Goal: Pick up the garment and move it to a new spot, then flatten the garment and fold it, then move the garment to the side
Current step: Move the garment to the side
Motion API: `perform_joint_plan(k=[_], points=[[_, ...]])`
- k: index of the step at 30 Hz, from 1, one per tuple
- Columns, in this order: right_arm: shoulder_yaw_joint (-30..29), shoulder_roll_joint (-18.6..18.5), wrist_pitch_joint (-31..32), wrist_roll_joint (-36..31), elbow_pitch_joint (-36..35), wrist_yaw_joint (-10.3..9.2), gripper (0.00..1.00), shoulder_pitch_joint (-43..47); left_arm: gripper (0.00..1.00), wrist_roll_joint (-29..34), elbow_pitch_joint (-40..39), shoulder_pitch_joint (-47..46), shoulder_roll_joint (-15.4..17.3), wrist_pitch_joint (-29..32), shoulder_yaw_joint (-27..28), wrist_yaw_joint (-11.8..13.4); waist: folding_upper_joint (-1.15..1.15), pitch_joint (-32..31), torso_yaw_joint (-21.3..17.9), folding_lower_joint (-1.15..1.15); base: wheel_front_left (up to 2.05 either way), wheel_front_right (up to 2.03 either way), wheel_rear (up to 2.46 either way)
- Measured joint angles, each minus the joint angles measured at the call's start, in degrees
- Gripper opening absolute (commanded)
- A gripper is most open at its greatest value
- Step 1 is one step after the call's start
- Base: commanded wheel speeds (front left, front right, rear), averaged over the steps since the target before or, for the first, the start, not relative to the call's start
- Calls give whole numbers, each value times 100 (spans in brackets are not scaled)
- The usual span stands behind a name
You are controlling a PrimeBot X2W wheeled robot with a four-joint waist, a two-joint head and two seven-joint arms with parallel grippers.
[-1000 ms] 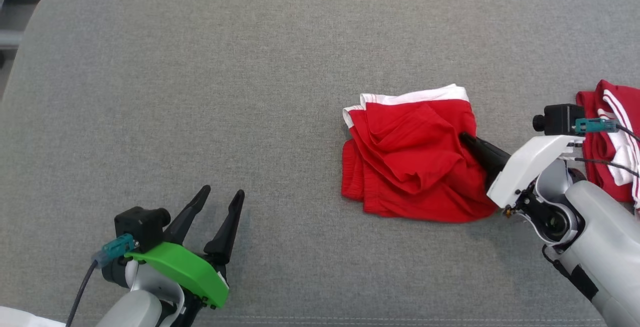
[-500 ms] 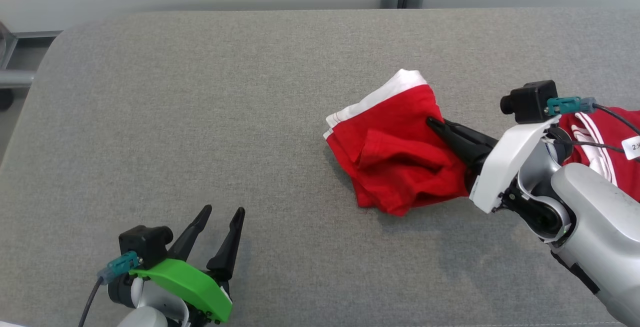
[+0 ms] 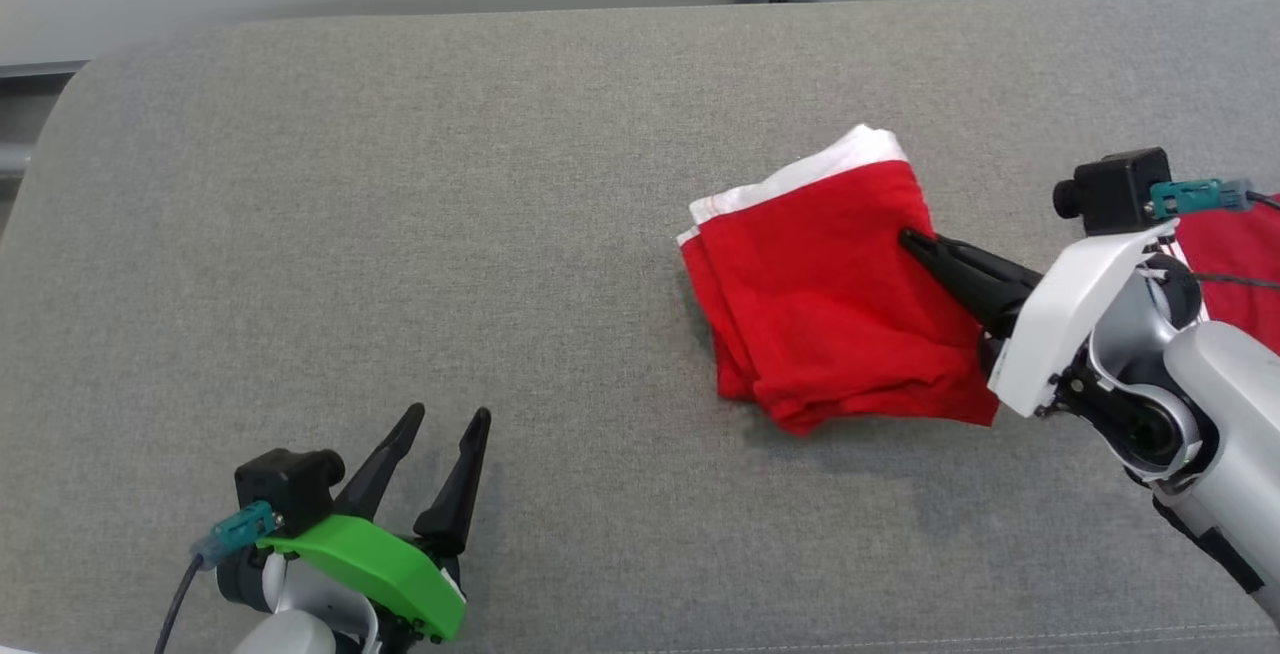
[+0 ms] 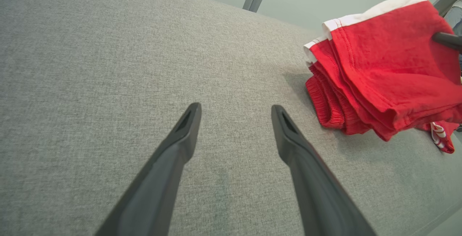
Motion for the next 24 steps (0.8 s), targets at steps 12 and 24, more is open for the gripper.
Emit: perform_joint_plan(k=[12,24], points=[[-740,-983,347,479,148,-619,0,421,100,11,-113,0,131,-32,100,5,0,199,-180,0,0,0,0],[-1544,-1934,566,905,533,-912,0,772,100,79,-211,-16,278,12,111,25,0,409,-181,0,0,0,0]])
